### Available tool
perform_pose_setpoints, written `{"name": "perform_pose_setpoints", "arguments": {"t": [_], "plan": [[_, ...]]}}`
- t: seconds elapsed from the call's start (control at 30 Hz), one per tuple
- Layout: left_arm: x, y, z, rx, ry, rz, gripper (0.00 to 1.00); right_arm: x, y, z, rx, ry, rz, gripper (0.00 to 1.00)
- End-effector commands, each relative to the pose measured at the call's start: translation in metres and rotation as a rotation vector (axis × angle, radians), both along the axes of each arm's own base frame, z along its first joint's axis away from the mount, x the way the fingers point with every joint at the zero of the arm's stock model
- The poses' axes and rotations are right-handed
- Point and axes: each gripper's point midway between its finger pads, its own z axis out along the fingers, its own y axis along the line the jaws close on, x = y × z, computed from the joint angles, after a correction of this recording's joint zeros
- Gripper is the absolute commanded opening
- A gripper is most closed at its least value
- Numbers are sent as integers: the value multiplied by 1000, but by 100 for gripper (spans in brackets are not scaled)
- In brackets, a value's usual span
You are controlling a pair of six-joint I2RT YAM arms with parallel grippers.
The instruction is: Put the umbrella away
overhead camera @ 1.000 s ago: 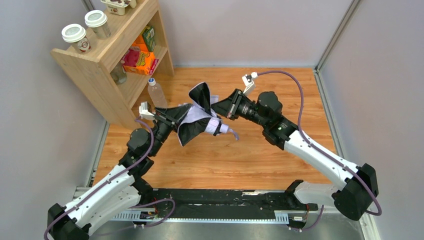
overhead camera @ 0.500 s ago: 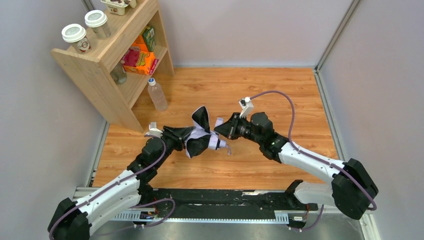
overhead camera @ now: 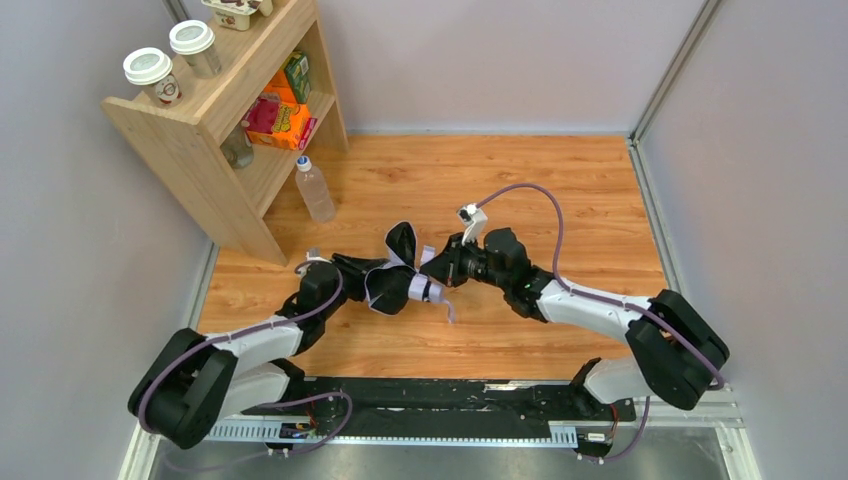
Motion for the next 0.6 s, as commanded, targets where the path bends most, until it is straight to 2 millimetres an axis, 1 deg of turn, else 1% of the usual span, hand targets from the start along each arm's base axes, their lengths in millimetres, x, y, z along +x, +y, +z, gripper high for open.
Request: {"name": "perform_pose_setpoints", "arguments": {"t": [0.0, 0.07, 0.17, 0.27, 0.3, 0.37, 0.5, 0.57], "plan": [[-18, 27, -71, 212, 133, -31, 0, 17, 25, 102, 170, -340, 42, 0], [-13, 25, -75, 218, 147, -49, 0, 17, 32, 83, 101, -350, 54, 0], [0, 19, -72, 238, 112, -69, 0, 17, 43, 56, 53, -336, 75, 0], [3, 22, -76, 303, 104, -80, 0, 15, 53, 34, -5, -305, 98, 0], [6, 27, -77, 319, 94, -51, 0, 12, 56, 27, -21, -300, 112, 0], [6, 31, -79, 364, 89, -60, 0, 8, 60, 13, -55, -288, 110, 0], [5, 38, -85, 387, 85, -36, 0, 1, 63, -8, -60, -227, 122, 0], [4, 40, -89, 401, 95, -33, 0, -7, 64, -10, -53, -211, 123, 0]]}}
